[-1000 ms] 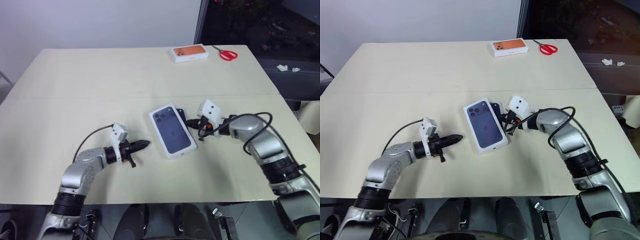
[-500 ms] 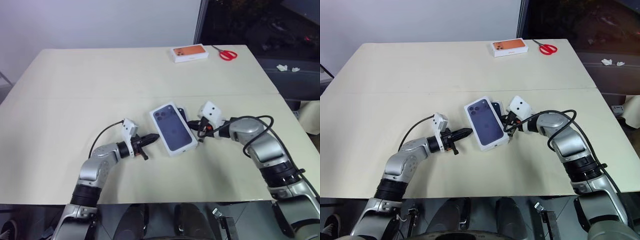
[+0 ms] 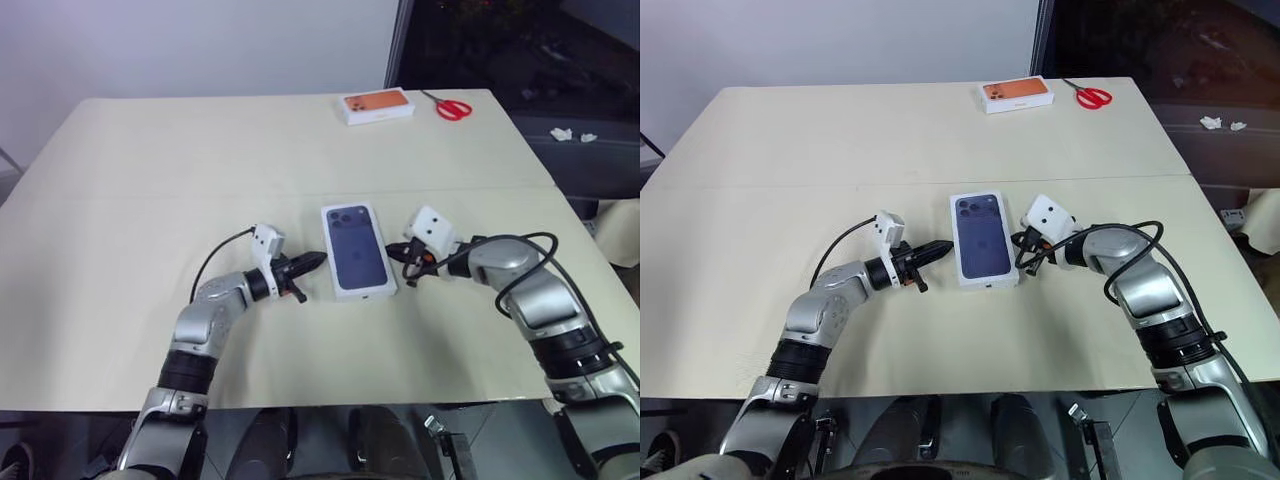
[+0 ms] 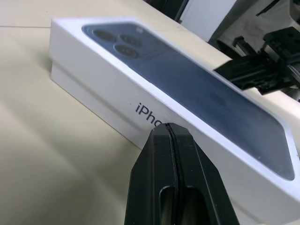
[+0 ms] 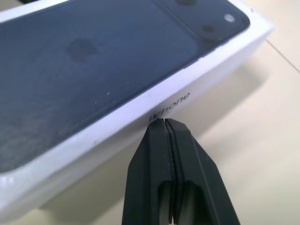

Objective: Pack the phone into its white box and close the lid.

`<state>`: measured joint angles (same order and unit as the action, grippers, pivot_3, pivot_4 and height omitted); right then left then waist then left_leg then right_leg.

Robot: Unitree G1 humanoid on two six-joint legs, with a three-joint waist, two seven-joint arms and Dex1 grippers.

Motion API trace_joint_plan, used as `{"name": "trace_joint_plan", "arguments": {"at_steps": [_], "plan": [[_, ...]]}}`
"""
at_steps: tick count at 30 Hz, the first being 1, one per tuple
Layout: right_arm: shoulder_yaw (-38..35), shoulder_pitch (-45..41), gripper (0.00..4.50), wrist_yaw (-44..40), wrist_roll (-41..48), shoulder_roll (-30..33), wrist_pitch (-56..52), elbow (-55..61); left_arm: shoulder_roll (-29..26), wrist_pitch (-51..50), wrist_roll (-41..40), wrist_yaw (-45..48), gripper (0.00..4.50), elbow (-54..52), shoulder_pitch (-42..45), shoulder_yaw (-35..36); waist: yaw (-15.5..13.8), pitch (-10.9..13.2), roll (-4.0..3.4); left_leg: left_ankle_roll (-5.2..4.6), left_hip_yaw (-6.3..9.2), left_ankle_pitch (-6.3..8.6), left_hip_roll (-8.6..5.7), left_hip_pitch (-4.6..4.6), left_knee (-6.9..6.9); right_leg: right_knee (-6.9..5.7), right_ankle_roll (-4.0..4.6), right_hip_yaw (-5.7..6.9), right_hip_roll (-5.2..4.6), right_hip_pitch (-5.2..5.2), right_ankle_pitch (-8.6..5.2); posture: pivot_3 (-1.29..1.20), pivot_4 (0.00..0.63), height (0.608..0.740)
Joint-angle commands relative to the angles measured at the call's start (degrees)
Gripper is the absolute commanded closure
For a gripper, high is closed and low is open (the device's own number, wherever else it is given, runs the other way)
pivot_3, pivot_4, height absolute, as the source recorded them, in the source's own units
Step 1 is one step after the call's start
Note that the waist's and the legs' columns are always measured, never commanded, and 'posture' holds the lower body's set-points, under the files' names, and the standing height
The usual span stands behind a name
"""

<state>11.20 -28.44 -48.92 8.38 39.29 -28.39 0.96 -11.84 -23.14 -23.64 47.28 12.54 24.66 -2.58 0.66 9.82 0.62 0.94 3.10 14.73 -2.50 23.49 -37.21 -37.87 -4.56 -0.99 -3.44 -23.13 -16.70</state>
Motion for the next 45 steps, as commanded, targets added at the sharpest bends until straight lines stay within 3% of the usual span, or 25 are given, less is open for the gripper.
{"name": "trace_joint_plan", "arguments": {"at_steps": [1, 15, 19, 22, 28, 32, 36, 40, 44, 45], "plan": [[-2.0, -1.0, 4.47, 0.1, 0.2, -0.3, 1.2, 0.5, 0.2, 1.7, 0.2, 1.4, 4.5, -0.2, 1.4, -0.4, 0.0, 0.0, 0.0, 0.0, 0.0, 0.0, 0.0, 0.0, 0.0, 0.0, 0.0, 0.0, 0.0, 0.0, 0.0, 0.0, 0.15, 0.74], [-3.2, -1.2, 4.47, -2.4, -1.2, 2.6, 4.0, -0.9, -2.6, -0.6, -1.8, 0.8, 4.5, -5.2, -0.6, 3.0, 0.0, 0.0, 0.0, 0.01, 0.0, 0.0, 0.0, 0.0, -0.02, -0.01, 0.0, -0.01, 0.0, 0.0, 0.0, 0.0, 0.15, 0.74], [-9.3, -5.7, 4.47, -1.3, 5.6, -2.0, 2.8, -4.6, -1.2, -3.2, -5.6, -0.7, 4.5, -6.1, 3.7, 5.6, 0.0, 0.0, 0.03, 0.02, 0.0, -0.01, 0.0, 0.0, -0.04, -0.04, 0.0, -0.01, 0.01, 0.0, 0.0, 0.0, 0.15, 0.74], [-9.2, -5.6, 4.47, -1.9, 6.7, -4.4, 2.3, -4.4, 2.6, -5.3, -8.3, -2.6, 4.5, -5.1, 6.9, 6.5, -0.2, 0.0, 0.08, 0.03, 0.01, -0.02, 0.0, 0.0, -0.04, -0.03, 0.0, 0.01, 0.01, 0.03, 0.0, 0.0, 0.15, 0.74], [-3.0, -1.3, 4.47, -1.8, -0.4, -3.5, 6.9, -5.2, 4.8, -1.3, -1.2, -1.4, 4.5, 0.3, 8.1, -1.1, -0.2, 0.0, 0.08, 0.02, 0.0, -0.01, -0.09, -0.01, -0.12, -0.01, -0.01, 0.02, -0.04, 0.09, 0.0, 0.0, 0.15, 0.74], [-0.1, 3.0, 4.47, -3.6, -2.9, -1.7, 9.2, -2.6, 3.9, -2.1, -0.8, 0.7, 4.5, 2.2, 6.5, -2.1, 0.2, 0.0, 0.07, 0.02, -0.02, -0.02, -0.07, -0.05, -0.09, -0.07, -0.01, -0.03, 0.03, 0.04, 0.0, 0.0, 0.15, 0.74], [-1.2, 8.2, 4.47, -9.8, 1.8, 1.2, 7.7, 2.8, -2.1, -2.0, 2.9, 5.4, 4.5, 1.0, 2.2, -6.6, 0.2, -0.1, 0.05, 0.03, 0.01, -0.02, 0.09, -0.2, -0.04, -0.04, -0.01, -0.04, 0.17, 0.18, 0.0, 0.0, 0.15, 0.74], [-3.0, 7.4, 4.47, -10.5, 3.4, 1.4, 6.5, 2.5, -4.3, -2.4, 1.1, 5.9, 4.5, -0.2, 1.4, -4.4, 0.0, -0.1, 0.07, 0.02, 0.02, 0.0, 0.14, -0.81, 0.07, 0.18, 0.0, -0.03, 0.17, 0.87, -0.01, 0.0, 0.15, 0.74], [-4.3, 6.3, 4.47, -11.5, 6.0, 0.4, 4.2, 2.7, -5.5, -2.5, 0.3, 4.6, 4.5, -1.0, 1.6, -2.1, 0.0, -0.1, 0.09, -0.03, 0.04, 0.03, 0.14, -0.84, 0.1, 0.28, 0.0, -0.01, 0.13, 0.94, -0.01, 0.0, 0.15, 0.74], [-6.3, 4.8, 4.24, -11.0, 8.5, -0.7, 2.2, 2.2, -6.5, -3.7, -1.1, 4.5, 4.25, -2.1, 1.7, -0.2, 0.1, 0.0, 0.09, -0.03, 0.04, 0.03, 0.14, -0.79, 0.11, 0.28, 0.0, -0.01, 0.13, 0.9, -0.01, 0.0, 0.15, 0.74]]}}
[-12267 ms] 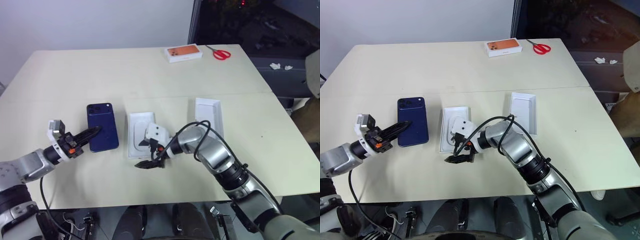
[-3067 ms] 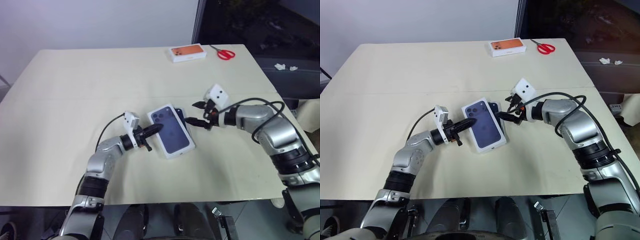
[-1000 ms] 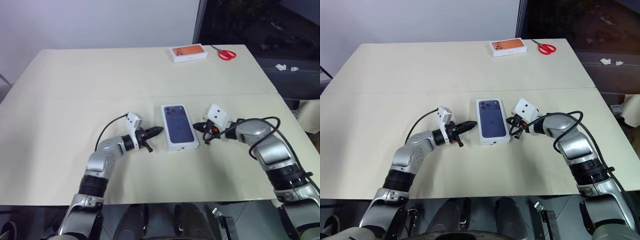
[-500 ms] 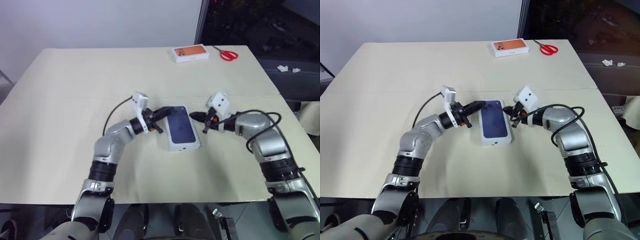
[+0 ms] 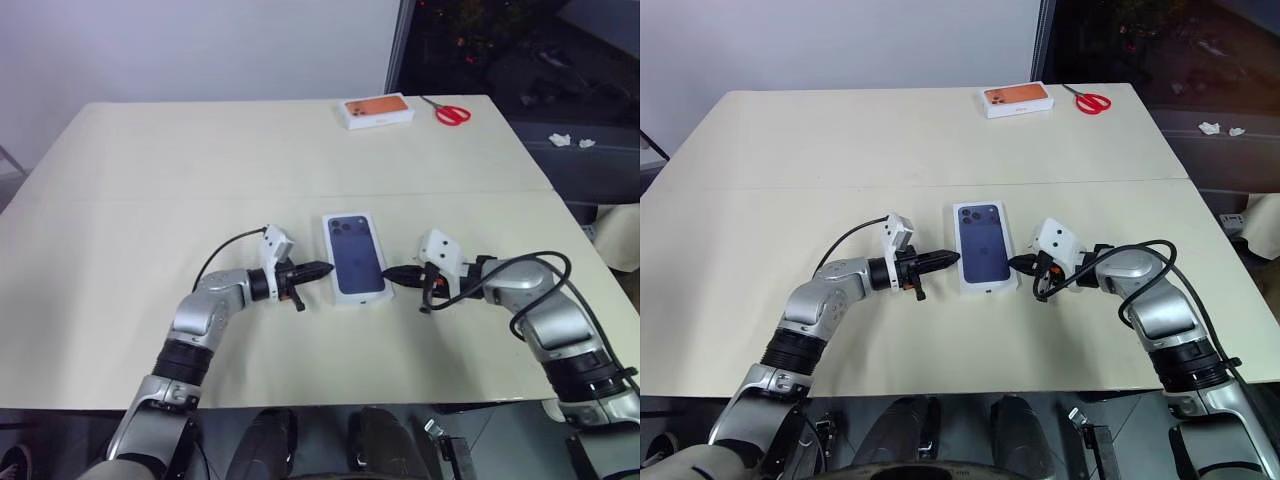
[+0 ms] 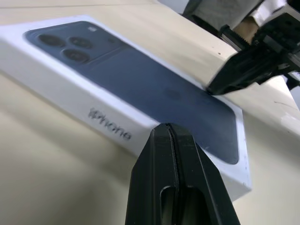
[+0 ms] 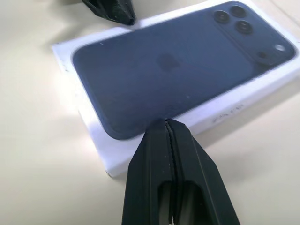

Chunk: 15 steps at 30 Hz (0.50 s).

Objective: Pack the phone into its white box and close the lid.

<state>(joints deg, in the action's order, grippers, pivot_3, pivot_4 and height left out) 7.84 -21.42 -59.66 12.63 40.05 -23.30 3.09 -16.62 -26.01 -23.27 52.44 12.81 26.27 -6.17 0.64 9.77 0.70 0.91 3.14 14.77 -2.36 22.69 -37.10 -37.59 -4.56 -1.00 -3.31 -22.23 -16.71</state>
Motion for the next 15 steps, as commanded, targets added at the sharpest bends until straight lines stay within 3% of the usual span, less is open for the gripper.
{"name": "trace_joint_plan", "arguments": {"at_steps": [1, 3, 9, 12, 15], "plan": [[-4.7, -3.7, 3.94, 0.3, 6.4, -2.5, -4.6, -0.6, -2.8, -1.1, -2.1, -0.9, 3.95, -3.5, 0.0, 4.8, 0.3, 0.0, 0.01, 0.0, 0.0, 0.0, 0.0, 0.07, 0.0, 0.0, 0.0, -0.01, 0.0, -0.1, 0.0, 0.0, 0.15, 0.74], [-7.2, -5.8, 3.12, 0.5, 8.8, -3.4, -5.2, -1.3, -5.9, -3.0, -3.6, -0.6, 3.15, -5.8, -0.4, 7.6, 0.5, 0.0, 0.0, 0.02, 0.0, -0.02, 0.01, 0.26, -0.02, -0.07, -0.01, -0.03, 0.01, -0.33, 0.01, 0.0, 0.15, 0.74], [-10.3, -8.1, 0.03, -1.9, 11.4, -2.0, -4.4, -3.1, -17.4, -5.7, -7.7, 3.1, 0.09, -12.3, -4.0, 16.0, 0.1, 0.0, 0.0, 0.1, 0.01, -0.06, 0.01, 0.65, -0.08, -0.25, 0.0, -0.02, -0.01, -0.77, 0.01, 0.0, 0.15, 0.74], [-10.7, -8.3, 0.0, -5.6, 12.6, 0.1, -3.8, -2.8, -23.9, -6.9, -8.7, 4.6, 0.04, -15.0, -8.4, 20.4, 0.1, 0.1, -0.04, 0.09, 0.01, -0.05, -0.02, 0.69, -0.07, -0.24, 0.0, -0.02, -0.09, -0.81, 0.01, 0.0, 0.15, 0.74], [-10.0, -7.3, 0.0, -9.6, 13.3, 2.5, -3.6, -2.1, -27.1, -4.3, -8.1, 5.6, 0.04, -15.4, -13.0, 23.3, 0.0, 0.1, -0.07, 0.08, -0.01, -0.05, -0.03, 0.69, -0.04, -0.23, 0.01, -0.02, -0.14, -0.82, 0.0, 0.0, 0.15, 0.74]]}}
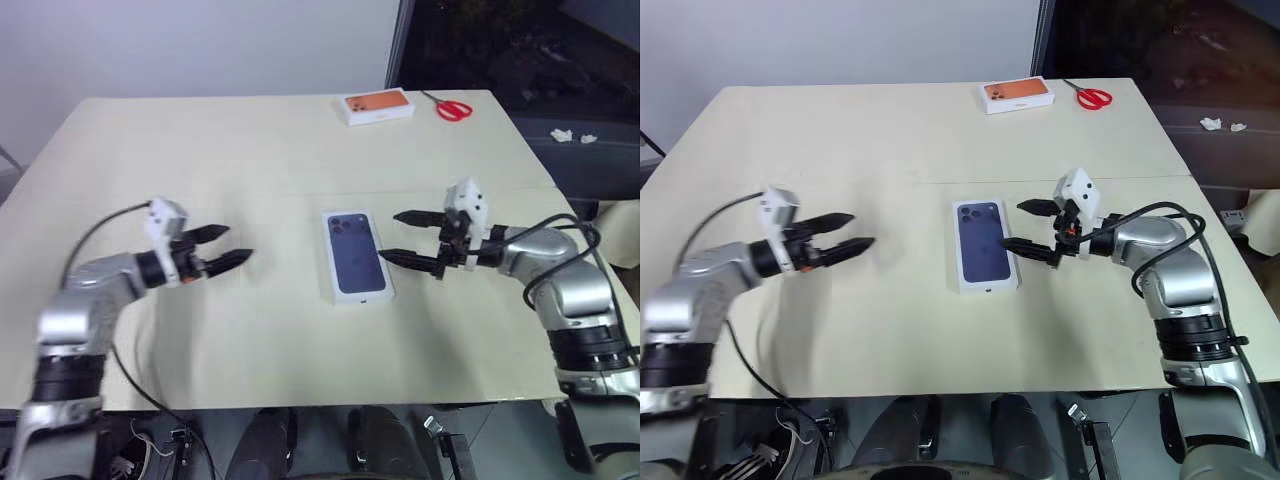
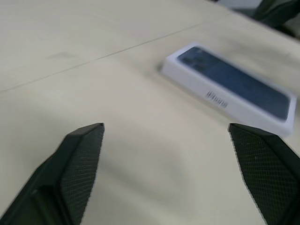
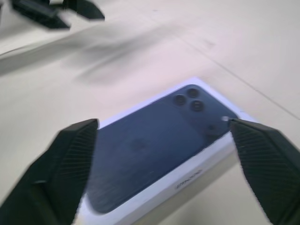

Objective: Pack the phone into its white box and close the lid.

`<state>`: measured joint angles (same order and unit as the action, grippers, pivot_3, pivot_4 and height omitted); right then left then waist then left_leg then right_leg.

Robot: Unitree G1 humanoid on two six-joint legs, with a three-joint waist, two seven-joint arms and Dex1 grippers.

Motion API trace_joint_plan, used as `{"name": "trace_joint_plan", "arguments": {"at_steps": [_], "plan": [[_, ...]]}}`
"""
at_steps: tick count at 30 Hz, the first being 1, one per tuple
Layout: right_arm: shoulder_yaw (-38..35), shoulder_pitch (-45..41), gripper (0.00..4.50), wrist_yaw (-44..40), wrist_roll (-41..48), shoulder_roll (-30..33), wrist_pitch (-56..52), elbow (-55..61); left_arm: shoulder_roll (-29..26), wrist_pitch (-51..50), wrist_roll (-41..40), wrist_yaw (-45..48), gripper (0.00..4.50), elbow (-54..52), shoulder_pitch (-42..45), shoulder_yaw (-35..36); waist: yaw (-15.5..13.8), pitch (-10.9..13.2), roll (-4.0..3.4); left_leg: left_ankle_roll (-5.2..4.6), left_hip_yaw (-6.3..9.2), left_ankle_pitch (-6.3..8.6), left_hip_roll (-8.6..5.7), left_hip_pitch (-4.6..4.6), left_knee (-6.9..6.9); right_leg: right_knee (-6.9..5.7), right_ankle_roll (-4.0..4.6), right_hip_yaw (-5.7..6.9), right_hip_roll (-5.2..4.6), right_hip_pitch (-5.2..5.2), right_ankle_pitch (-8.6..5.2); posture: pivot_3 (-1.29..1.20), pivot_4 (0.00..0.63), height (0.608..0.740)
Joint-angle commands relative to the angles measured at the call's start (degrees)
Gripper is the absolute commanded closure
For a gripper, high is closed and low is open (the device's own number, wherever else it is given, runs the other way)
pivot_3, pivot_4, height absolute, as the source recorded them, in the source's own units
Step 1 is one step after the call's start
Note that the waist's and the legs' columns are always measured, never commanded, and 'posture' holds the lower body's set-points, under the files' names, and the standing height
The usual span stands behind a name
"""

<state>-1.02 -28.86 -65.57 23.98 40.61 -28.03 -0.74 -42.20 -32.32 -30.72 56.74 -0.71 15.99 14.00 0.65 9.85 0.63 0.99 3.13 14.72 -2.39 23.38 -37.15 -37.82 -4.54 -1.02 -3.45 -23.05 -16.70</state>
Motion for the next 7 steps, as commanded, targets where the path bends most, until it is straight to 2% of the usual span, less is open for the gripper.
{"name": "trace_joint_plan", "arguments": {"at_steps": [1, 7], "plan": [[-1.2, 0.8, 0.0, -4.6, 1.9, 2.5, 1.8, 1.8, -2.4, 2.8, -0.5, 2.0, 0.04, -2.2, -4.8, 4.1, 0.0, 0.0, 0.0, 0.0, 0.0, 0.0, 0.0, 0.0, 0.01, 0.0, 0.0, 0.0, -0.02, 0.0, 0.0, 0.0, 0.15, 0.74], [-3.2, 4.2, 0.0, -9.3, 2.2, 6.2, 6.3, 0.1, -6.3, 6.5, 0.3, 5.9, 0.04, -3.2, -15.1, 9.2, 0.0, 0.0, 0.0, -0.01, 0.0, 0.01, 0.0, 0.02, 0.04, 0.05, 0.02, 0.01, -0.08, -0.01, 0.0, 0.0, 0.15, 0.74]]}}
